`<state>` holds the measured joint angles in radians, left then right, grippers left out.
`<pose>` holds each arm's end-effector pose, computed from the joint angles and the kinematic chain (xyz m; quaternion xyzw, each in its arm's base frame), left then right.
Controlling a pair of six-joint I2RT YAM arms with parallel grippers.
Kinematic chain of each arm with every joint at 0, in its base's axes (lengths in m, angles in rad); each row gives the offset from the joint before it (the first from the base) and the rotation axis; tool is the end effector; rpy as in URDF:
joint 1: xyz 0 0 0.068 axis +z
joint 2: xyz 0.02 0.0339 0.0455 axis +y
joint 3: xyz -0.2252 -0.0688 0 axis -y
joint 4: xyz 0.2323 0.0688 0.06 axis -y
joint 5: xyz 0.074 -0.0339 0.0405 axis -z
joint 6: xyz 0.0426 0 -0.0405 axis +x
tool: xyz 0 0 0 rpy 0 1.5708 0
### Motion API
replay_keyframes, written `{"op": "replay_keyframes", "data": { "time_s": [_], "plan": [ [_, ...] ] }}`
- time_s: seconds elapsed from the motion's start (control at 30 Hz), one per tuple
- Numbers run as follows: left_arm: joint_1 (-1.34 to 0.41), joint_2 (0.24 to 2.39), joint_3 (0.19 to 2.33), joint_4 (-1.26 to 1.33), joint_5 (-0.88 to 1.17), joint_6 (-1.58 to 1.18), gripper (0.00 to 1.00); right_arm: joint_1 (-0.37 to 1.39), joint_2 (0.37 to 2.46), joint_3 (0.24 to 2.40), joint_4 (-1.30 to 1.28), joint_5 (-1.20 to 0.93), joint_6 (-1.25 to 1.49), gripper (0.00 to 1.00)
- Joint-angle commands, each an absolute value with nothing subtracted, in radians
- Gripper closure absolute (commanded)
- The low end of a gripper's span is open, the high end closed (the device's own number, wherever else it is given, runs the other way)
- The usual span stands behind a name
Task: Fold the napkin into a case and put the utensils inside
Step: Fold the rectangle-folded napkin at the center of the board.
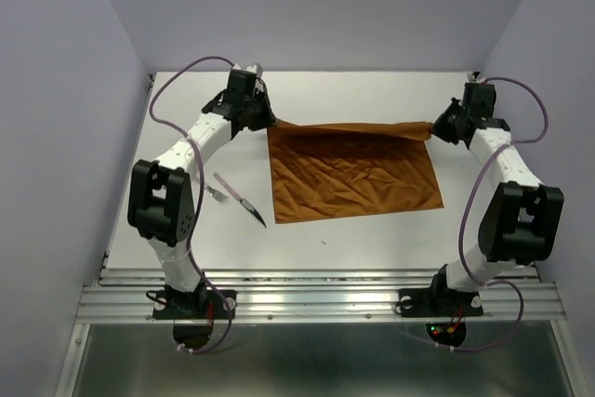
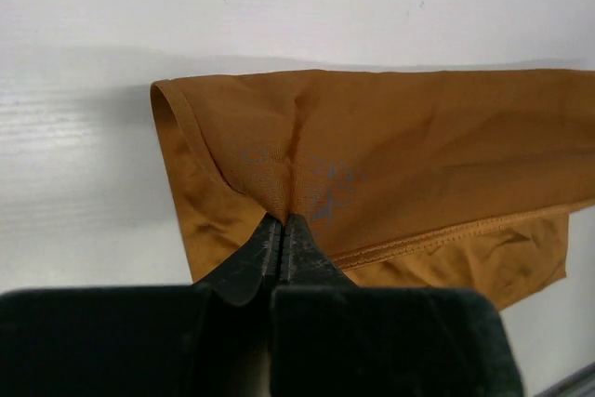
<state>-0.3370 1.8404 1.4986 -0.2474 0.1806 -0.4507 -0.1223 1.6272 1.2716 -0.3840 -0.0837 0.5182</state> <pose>0.3894 -0.1445 0.2448 -0.0075 0.8794 -0.2536 0.4029 0.3551 -0.0401 0.2352 0.2717 0.8729 0.1169 0.3880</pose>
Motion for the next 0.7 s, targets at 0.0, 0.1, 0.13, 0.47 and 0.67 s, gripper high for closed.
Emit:
{"op": "replay_keyframes", "data": {
  "time_s": [0.0,0.1,0.13,0.47,0.67],
  "plan": [
    [-0.385,1.654,1.392,-0.244,0.178,-0.468,1.0,-0.156,1.508,1.156,-0.414,-0.17,0.589,0.99],
    [-0.417,1.586,1.298,-0.241,0.164,-0.485,1.0,-0.156,1.436,1.077,-0.434,-0.135,0.597,0.99],
    [-0.434,1.572,1.276,-0.239,0.164,-0.491,1.0,-0.156,1.419,1.063,-0.442,-0.121,0.597,0.99],
    [-0.514,1.43,0.999,-0.16,0.16,-0.574,1.0,-0.166,1.27,0.891,-0.468,-0.121,0.62,0.99],
    [-0.545,1.404,0.914,-0.112,0.158,-0.589,1.0,-0.166,1.253,0.868,-0.492,-0.029,0.586,0.99]
  ]
}}
